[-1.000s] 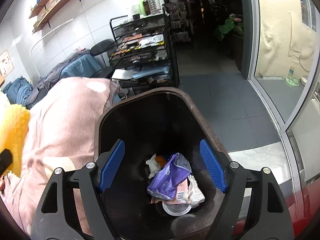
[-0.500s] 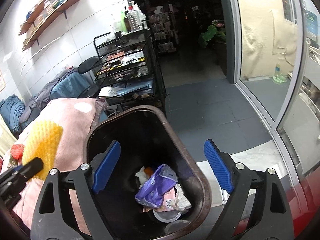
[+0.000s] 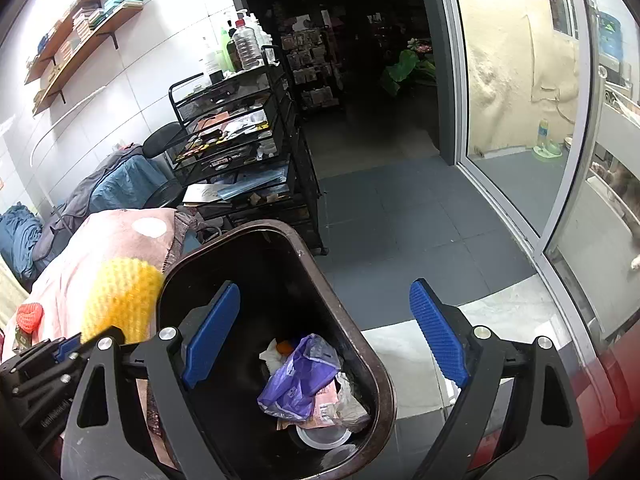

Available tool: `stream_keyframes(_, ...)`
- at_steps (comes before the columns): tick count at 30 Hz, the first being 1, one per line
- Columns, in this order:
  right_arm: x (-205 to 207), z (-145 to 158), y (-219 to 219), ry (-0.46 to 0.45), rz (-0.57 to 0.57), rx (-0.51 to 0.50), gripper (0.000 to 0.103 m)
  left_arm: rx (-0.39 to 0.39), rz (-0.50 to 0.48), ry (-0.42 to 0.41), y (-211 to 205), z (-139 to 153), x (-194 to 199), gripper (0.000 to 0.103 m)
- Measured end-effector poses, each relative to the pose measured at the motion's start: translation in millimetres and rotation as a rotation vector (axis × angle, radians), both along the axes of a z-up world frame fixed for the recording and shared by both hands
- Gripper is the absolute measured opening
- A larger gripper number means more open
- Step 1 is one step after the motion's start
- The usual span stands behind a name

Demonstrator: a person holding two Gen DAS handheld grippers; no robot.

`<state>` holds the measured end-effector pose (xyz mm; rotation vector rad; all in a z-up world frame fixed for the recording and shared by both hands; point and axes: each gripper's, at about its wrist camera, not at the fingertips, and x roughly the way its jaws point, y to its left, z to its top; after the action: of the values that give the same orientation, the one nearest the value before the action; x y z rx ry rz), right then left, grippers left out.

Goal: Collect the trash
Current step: 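Lower the yellow foam net into the bin and open the left tool, then move both tools back over the milk carton and orange foam net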

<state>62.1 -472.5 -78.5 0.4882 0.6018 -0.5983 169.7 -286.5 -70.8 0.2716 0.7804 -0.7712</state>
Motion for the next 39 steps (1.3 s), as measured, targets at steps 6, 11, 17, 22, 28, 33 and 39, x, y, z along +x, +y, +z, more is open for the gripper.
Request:
stream_keyframes(6, -0.5, -0.8, -3.5, 0.000, -0.018, 0.008, 0.090, 0.028, 0.006, -0.033, -3.6, -5.0, -3.4, 0.090)
stream_keyframes(11, -1.2, 0.0, -4.1, -0.005, -0.025, 0.009, 0.094, 0.026, 0.011, -0.045, -3.2, -4.1, -4.1, 0.097)
stream_keyframes(17, -1.9, 0.2, -4.1, -0.015, -0.023, 0.015, 0.094, -0.047, 0.044, -0.035, 12.6, 5.8, -2.1, 0.097)
stream_keyframes(22, -1.3, -0.4, -2.2, -0.021, -0.007, 0.026, 0.094, -0.071, 0.069, -0.073, 27.8, 14.8, -8.2, 0.097)
stream_keyframes(28, 1.4, 1.8, 4.2, -0.035, 0.015, 0.023, 0.094, -0.118, 0.103, -0.109, 52.1, 28.0, -16.6, 0.097)
stream_keyframes(33, 5.7, 5.6, 15.8, -0.045, 0.047, 0.019, 0.094, -0.132, 0.136, -0.153, 71.4, 35.6, -22.3, 0.098)
stream_keyframes(39, 16.1, 13.5, 37.9, -0.058, 0.115, 0.000, 0.094, -0.145, 0.188, -0.183, 94.3, 42.5, -22.6, 0.098)
